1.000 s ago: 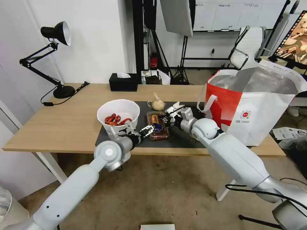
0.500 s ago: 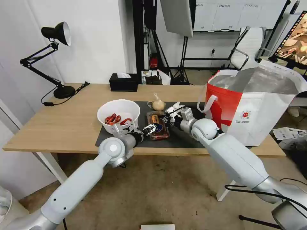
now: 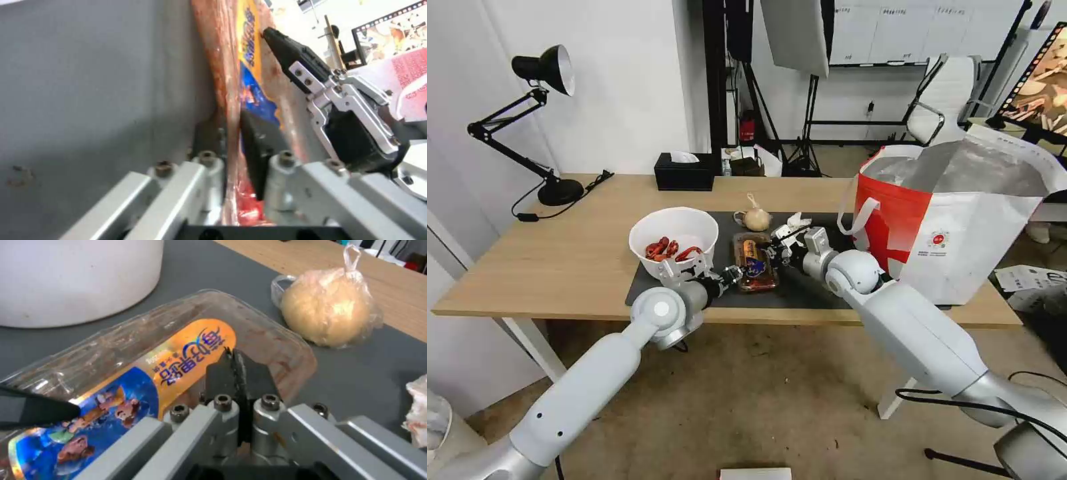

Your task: Pick up the trash from the table and place it into the takeout bag.

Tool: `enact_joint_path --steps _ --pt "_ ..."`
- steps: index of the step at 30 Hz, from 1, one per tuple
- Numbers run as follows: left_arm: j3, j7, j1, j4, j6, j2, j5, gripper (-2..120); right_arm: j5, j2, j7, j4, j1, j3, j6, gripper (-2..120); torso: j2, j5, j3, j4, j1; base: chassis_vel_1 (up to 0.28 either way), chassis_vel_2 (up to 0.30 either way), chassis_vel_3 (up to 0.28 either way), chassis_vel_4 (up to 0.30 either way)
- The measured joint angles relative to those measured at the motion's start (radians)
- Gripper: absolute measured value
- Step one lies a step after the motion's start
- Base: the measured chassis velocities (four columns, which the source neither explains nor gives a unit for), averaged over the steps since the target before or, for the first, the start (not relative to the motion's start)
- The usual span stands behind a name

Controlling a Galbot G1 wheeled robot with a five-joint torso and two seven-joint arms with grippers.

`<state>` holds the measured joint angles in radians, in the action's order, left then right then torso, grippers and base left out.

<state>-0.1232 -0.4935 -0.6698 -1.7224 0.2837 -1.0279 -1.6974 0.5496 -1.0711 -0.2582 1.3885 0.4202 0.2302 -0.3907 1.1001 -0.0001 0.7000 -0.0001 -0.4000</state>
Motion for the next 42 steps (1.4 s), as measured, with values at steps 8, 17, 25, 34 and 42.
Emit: enact_joint_path --steps 8,17,25,34,42 --pt "0.011 0.006 -0.006 -0.044 -0.018 -0.003 0.005 0 0.251 0.027 0.165 0.151 0.1 -0.095 0.236 12 0.0 0.0002 0.0 0.0006 0.0 0.0 0.0 0.0 0.0" --pt "0.033 0.006 0.008 -0.118 -0.04 0.007 0.013 0 0.286 0.225 0.254 0.55 0.487 -0.379 0.314 45 0.0 -0.0002 0.0 -0.0002 0.0 0.0 0.0 0.0 0.0" --pt "0.022 0.023 0.163 -0.147 -0.057 0.045 0.019 0 0.138 0.266 0.264 0.777 0.953 -0.675 0.311 72 0.0 -0.0003 0.0 0.0002 0.0 0.0 0.0 0.0 0.0" --pt "-0.252 0.114 0.67 0.061 -0.095 -0.091 0.131 0 -0.102 0.105 0.337 0.814 1.203 -0.79 0.323 100 0.0 0.0003 0.0 -0.0002 0.0 0.0 0.0 0.0 0.0" --pt "-0.475 0.275 0.885 0.307 -0.113 -0.292 0.456 0 -0.171 0.045 0.344 0.822 1.227 -0.784 0.303 100 0.0 0.0006 0.0 -0.0004 0.0 0.0 0.0 0.0 0.0"
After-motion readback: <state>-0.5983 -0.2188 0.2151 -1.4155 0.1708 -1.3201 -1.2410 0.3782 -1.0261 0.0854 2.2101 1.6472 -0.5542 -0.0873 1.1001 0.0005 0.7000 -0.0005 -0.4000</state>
